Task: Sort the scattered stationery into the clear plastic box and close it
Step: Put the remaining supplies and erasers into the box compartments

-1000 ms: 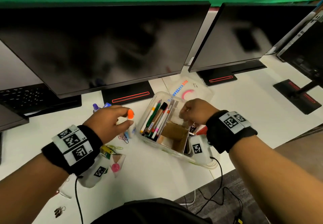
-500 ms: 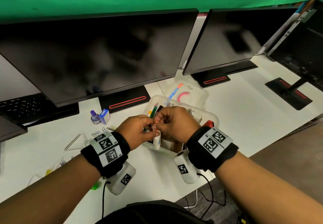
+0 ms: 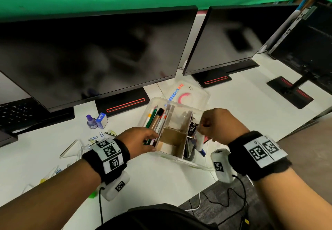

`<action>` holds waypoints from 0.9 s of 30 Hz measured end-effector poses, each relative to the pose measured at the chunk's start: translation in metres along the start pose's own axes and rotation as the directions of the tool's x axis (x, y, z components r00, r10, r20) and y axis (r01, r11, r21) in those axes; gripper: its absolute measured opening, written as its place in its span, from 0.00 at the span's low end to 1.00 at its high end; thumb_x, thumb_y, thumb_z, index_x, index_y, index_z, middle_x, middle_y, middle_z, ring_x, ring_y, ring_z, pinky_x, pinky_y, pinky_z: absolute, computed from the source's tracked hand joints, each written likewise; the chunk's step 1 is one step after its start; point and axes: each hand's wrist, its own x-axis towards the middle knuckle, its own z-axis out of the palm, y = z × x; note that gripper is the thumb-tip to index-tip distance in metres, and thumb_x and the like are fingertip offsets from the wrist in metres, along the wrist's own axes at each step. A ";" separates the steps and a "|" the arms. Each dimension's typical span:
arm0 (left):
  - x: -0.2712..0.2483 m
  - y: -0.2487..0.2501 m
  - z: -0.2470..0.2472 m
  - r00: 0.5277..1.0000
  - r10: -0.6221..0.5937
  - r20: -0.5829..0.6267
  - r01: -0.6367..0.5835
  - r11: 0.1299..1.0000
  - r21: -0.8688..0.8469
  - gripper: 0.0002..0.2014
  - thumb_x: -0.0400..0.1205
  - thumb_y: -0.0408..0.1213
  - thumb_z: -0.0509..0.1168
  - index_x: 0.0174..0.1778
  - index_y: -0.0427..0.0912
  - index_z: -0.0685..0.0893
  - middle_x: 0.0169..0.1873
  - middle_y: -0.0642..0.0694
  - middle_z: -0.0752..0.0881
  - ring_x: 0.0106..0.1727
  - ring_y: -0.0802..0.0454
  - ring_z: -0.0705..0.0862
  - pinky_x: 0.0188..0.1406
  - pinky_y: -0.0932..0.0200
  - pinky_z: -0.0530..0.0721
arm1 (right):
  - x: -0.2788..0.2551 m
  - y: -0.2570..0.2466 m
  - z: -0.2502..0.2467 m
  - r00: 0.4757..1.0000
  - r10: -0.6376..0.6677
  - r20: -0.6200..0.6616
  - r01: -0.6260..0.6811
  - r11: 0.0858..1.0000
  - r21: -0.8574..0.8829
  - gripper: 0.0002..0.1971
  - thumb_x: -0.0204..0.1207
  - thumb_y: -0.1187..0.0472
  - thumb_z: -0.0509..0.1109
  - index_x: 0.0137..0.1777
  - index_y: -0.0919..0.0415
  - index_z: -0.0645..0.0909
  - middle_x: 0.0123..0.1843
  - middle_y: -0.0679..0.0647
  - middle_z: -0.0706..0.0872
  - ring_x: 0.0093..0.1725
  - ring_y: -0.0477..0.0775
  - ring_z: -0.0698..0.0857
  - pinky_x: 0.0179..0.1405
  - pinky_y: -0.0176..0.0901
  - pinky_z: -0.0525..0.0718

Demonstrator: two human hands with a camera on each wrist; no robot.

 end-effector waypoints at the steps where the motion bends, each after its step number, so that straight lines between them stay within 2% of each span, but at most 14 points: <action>1: -0.001 -0.001 0.002 1.000 0.004 0.022 -0.004 1.000 0.021 0.19 0.77 0.46 0.70 0.64 0.53 0.81 0.61 0.54 0.84 0.60 0.57 0.82 0.56 0.68 0.75 | -0.002 0.006 0.001 0.999 0.042 0.022 -0.042 0.999 -0.031 0.04 0.70 0.62 0.71 0.35 0.60 0.80 0.38 0.59 0.87 0.37 0.58 0.84 0.36 0.44 0.81; 4: 0.000 -0.001 0.006 0.997 -0.002 0.076 -0.003 0.997 0.075 0.12 0.80 0.43 0.66 0.59 0.53 0.85 0.57 0.55 0.87 0.59 0.57 0.83 0.60 0.65 0.78 | 0.001 0.014 0.011 0.979 0.164 0.122 -0.150 0.982 -0.114 0.11 0.70 0.63 0.70 0.30 0.56 0.72 0.42 0.59 0.83 0.39 0.54 0.79 0.29 0.36 0.74; 6: 0.003 -0.001 0.006 0.997 -0.017 0.074 0.012 0.997 0.073 0.11 0.80 0.43 0.66 0.57 0.53 0.87 0.55 0.55 0.88 0.58 0.58 0.83 0.58 0.65 0.78 | 0.008 0.015 0.019 0.968 0.199 0.151 -0.175 0.972 -0.159 0.10 0.72 0.63 0.69 0.32 0.57 0.72 0.44 0.57 0.80 0.42 0.52 0.76 0.28 0.34 0.67; 8: 0.005 -0.002 0.006 0.997 -0.022 0.070 0.018 0.998 0.066 0.10 0.80 0.42 0.67 0.55 0.52 0.87 0.54 0.55 0.88 0.57 0.58 0.84 0.55 0.68 0.75 | 0.014 0.017 0.025 0.961 0.219 0.170 -0.185 0.963 -0.196 0.03 0.73 0.63 0.67 0.44 0.62 0.81 0.47 0.58 0.81 0.47 0.55 0.79 0.31 0.33 0.68; 10: 0.006 -0.002 0.007 0.997 -0.026 0.069 0.022 0.998 0.059 0.10 0.79 0.42 0.67 0.55 0.52 0.88 0.54 0.55 0.89 0.56 0.58 0.84 0.53 0.69 0.74 | 0.019 0.020 0.032 0.953 0.240 0.185 -0.194 0.953 -0.234 0.11 0.75 0.64 0.66 0.55 0.66 0.81 0.54 0.60 0.85 0.53 0.57 0.83 0.39 0.36 0.71; 12: 0.006 -0.002 0.008 0.997 -0.032 0.064 0.029 0.998 0.058 0.09 0.80 0.41 0.67 0.55 0.52 0.87 0.53 0.54 0.88 0.56 0.57 0.84 0.53 0.68 0.74 | 0.022 0.022 0.036 0.954 0.233 0.187 -0.185 0.952 -0.246 0.12 0.75 0.64 0.66 0.57 0.66 0.81 0.57 0.60 0.85 0.57 0.58 0.84 0.43 0.37 0.72; 14: 0.007 0.000 0.008 0.997 -0.034 0.071 0.029 0.997 0.070 0.09 0.80 0.40 0.66 0.55 0.51 0.87 0.54 0.53 0.88 0.56 0.57 0.84 0.53 0.68 0.75 | 0.024 0.023 0.040 0.949 0.239 0.203 -0.187 0.951 -0.245 0.13 0.76 0.65 0.65 0.59 0.67 0.80 0.58 0.61 0.85 0.58 0.58 0.84 0.41 0.34 0.72; 15: 0.008 0.001 0.009 0.996 -0.032 0.085 0.026 0.997 0.077 0.09 0.80 0.40 0.66 0.55 0.50 0.87 0.54 0.53 0.88 0.56 0.56 0.84 0.53 0.68 0.75 | 0.025 0.026 0.041 0.940 0.260 0.222 -0.207 0.950 -0.234 0.14 0.76 0.66 0.64 0.60 0.68 0.79 0.55 0.61 0.86 0.56 0.59 0.85 0.36 0.32 0.73; 17: 0.011 0.004 0.008 0.992 -0.027 0.122 0.015 0.995 0.094 0.10 0.81 0.38 0.65 0.56 0.49 0.87 0.54 0.51 0.88 0.57 0.55 0.84 0.53 0.68 0.74 | 0.029 0.032 0.046 0.905 0.321 0.280 -0.280 0.943 -0.178 0.14 0.77 0.68 0.63 0.61 0.70 0.78 0.42 0.57 0.85 0.43 0.57 0.86 0.25 0.29 0.74; 19: 0.013 0.005 0.006 0.989 -0.032 0.146 0.017 0.995 0.103 0.09 0.81 0.36 0.65 0.54 0.49 0.87 0.52 0.51 0.88 0.55 0.55 0.84 0.53 0.68 0.75 | 0.033 0.037 0.051 0.877 0.358 0.322 -0.342 0.934 -0.106 0.14 0.74 0.68 0.65 0.59 0.69 0.80 0.35 0.55 0.85 0.33 0.56 0.88 0.23 0.38 0.84; 21: 0.015 0.005 0.007 0.989 -0.041 0.141 0.027 0.995 0.099 0.08 0.80 0.37 0.66 0.53 0.49 0.87 0.46 0.54 0.87 0.51 0.57 0.83 0.51 0.68 0.75 | 0.037 0.042 0.052 0.869 0.361 0.337 -0.364 0.930 -0.058 0.14 0.72 0.67 0.68 0.58 0.66 0.83 0.41 0.58 0.89 0.30 0.56 0.89 0.27 0.45 0.88; 24: 0.016 0.001 0.008 0.992 -0.051 0.117 0.045 0.997 0.059 0.07 0.79 0.36 0.68 0.51 0.49 0.88 0.39 0.59 0.82 0.45 0.62 0.81 0.46 0.72 0.74 | 0.041 0.042 0.052 0.868 0.348 0.354 -0.319 0.937 -0.141 0.17 0.71 0.68 0.72 0.60 0.64 0.82 0.44 0.58 0.86 0.29 0.53 0.84 0.22 0.38 0.82; 27: 0.014 -0.001 0.009 0.994 -0.047 0.104 0.042 0.998 0.051 0.07 0.79 0.37 0.68 0.50 0.50 0.88 0.39 0.59 0.83 0.45 0.63 0.80 0.42 0.74 0.72 | 0.044 0.043 0.055 0.872 0.330 0.361 -0.281 0.942 -0.181 0.18 0.70 0.65 0.74 0.61 0.60 0.84 0.51 0.60 0.87 0.36 0.53 0.82 0.29 0.36 0.82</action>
